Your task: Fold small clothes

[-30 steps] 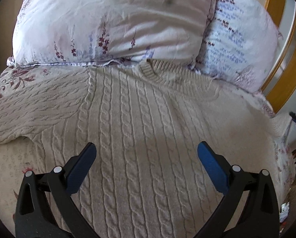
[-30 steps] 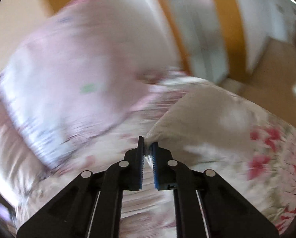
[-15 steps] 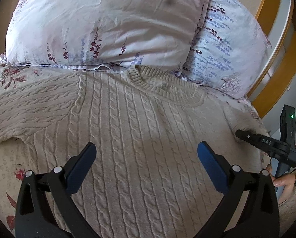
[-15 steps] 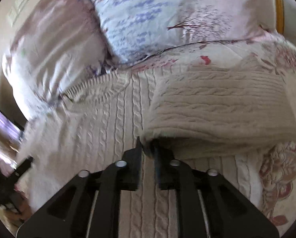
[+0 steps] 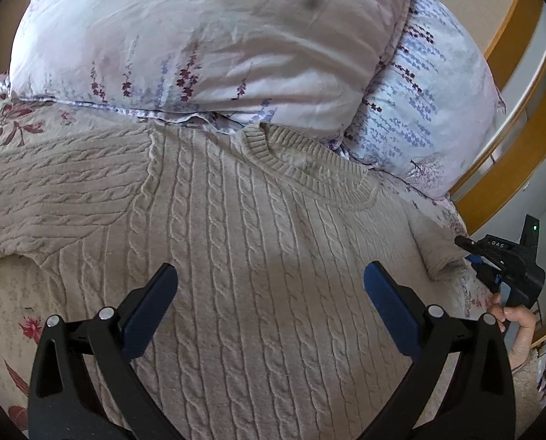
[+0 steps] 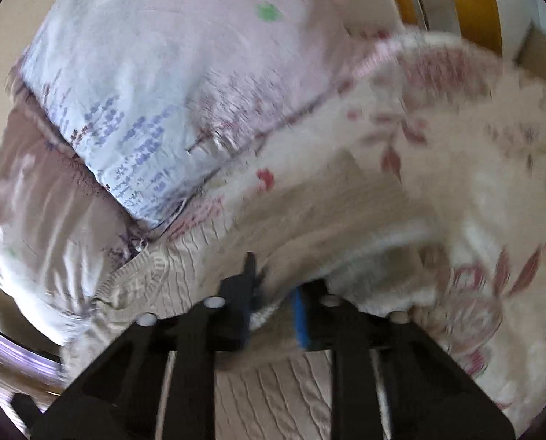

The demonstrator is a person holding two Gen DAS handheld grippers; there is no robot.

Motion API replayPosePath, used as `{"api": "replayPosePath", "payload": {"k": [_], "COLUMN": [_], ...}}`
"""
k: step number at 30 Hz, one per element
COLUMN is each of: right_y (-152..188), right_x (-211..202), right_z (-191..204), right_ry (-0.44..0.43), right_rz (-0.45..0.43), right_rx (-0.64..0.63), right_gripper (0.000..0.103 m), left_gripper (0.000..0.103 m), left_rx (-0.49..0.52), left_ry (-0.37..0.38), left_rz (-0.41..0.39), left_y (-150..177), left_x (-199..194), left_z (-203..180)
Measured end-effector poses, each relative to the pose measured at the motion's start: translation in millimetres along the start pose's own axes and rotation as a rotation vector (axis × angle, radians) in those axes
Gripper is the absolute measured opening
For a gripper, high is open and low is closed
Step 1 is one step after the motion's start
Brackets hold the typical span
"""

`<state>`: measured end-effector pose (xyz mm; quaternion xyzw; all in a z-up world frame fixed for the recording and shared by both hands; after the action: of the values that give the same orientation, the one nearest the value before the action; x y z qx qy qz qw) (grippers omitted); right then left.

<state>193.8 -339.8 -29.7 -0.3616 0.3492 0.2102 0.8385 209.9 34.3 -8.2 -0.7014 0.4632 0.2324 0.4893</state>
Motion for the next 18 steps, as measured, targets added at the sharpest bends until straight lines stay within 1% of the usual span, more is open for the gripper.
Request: {"api": "replayPosePath", "payload": {"k": [2, 4, 6, 7, 8, 9, 10, 12, 13, 15, 17, 18], "right_y": [0, 10, 31, 46, 68, 87, 110, 129, 134, 132, 118, 110], "right_x": [-7, -12, -10, -2, 12, 25, 42, 53, 55, 50, 39, 34], "right_z": [28, 73, 111, 130, 150, 162, 172, 171, 168, 153, 127, 113], "right_ry": [0.023, -0.005, -0.043, -0.064, -0.075, -0.078, -0.078, -0.085, -0.095, -0.134, -0.177, -0.193], "right_rz": [-0.054, -0.090, -0.069, -0.025, 0.054, 0.124, 0.212, 0.281, 0.302, 0.325, 0.326, 0.322], "right_rx": [-0.106, -0.263, -0.413, -0.497, -0.592, -0.658, -0.719, -0.740, -0.726, -0.648, -0.520, -0.447], "right_gripper": [0.011, 0.010, 0.011, 0.013, 0.017, 0.029, 0.034, 0.036, 0.038, 0.039, 0.040, 0.040], "left_gripper": [0.101, 0.101, 0.101, 0.100, 0.100, 0.100, 0.100, 0.098, 0.096, 0.092, 0.082, 0.081], "left_rx": [-0.014, -0.031, -0.053, -0.067, -0.079, -0.092, -0.101, -0.120, -0.125, -0.135, -0.154, -0.163], "left_ry": [0.028, 0.057, 0.094, 0.121, 0.146, 0.166, 0.176, 0.194, 0.199, 0.212, 0.238, 0.255], "left_rz": [-0.008, -0.013, -0.013, -0.010, -0.005, 0.003, 0.011, 0.034, 0.044, 0.066, 0.095, 0.110], "left_y": [-2, -3, -4, -4, -4, -5, -5, -4, -4, -3, -4, -4], "left_x": [-3, -5, -6, -6, -5, -4, -2, 3, 6, 11, 18, 21], "left_z": [2, 4, 5, 5, 4, 4, 3, 2, 1, -1, -5, -7]}}
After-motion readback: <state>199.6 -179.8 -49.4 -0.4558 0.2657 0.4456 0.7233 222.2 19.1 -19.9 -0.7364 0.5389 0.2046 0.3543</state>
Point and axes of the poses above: each gripper's, at about its wrist camera, not at the fingertips, and x roughly the way its jaws point, z to its left, y to its underside, the point moved 6 cm from there along x, roughly the way its jaws point, and after that the axes turned 11 degrees about z, right-handed, at the moved point
